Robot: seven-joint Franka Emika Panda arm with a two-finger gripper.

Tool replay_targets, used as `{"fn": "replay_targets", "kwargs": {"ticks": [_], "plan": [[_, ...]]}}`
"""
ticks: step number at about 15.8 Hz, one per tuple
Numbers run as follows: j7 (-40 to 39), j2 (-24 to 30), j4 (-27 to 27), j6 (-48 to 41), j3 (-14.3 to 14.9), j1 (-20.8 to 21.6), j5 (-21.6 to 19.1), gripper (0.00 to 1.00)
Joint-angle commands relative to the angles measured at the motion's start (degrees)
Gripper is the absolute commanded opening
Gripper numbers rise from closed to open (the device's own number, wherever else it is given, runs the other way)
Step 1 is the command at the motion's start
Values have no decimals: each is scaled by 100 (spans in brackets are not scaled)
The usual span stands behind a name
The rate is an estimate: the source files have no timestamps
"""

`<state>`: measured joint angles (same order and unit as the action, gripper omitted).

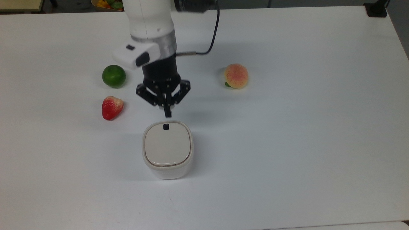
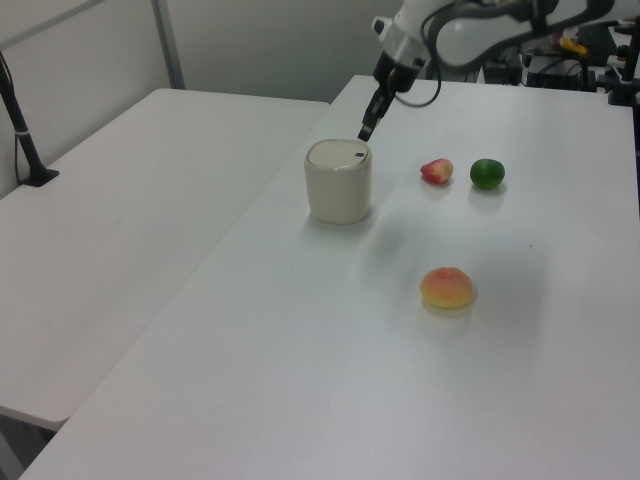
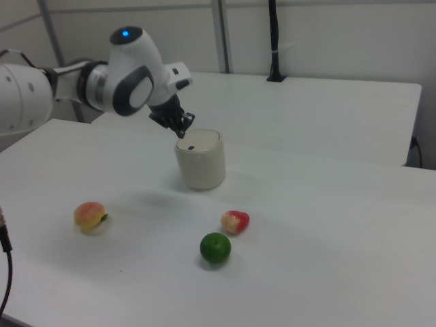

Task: Close garbage bin

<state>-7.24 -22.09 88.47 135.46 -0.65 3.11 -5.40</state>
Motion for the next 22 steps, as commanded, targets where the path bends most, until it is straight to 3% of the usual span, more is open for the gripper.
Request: {"fn": "replay_targets", "kwargs": {"ticks": [1, 3, 4, 5, 15, 19, 22], "plan": [[239, 757, 250, -949, -32, -39, -31, 36], [634, 1021, 250, -1511, 12, -30, -31, 65], [854, 1135, 250, -1801, 21, -30, -40, 90], [1065, 1241, 250, -2082, 21, -30, -31, 100], [1190, 2305, 320, -3956, 206, 40, 21, 100], [1181, 2639, 355, -4299, 355, 75, 48, 100], [1094, 2683, 469, -4257, 557, 347, 74, 100]]}}
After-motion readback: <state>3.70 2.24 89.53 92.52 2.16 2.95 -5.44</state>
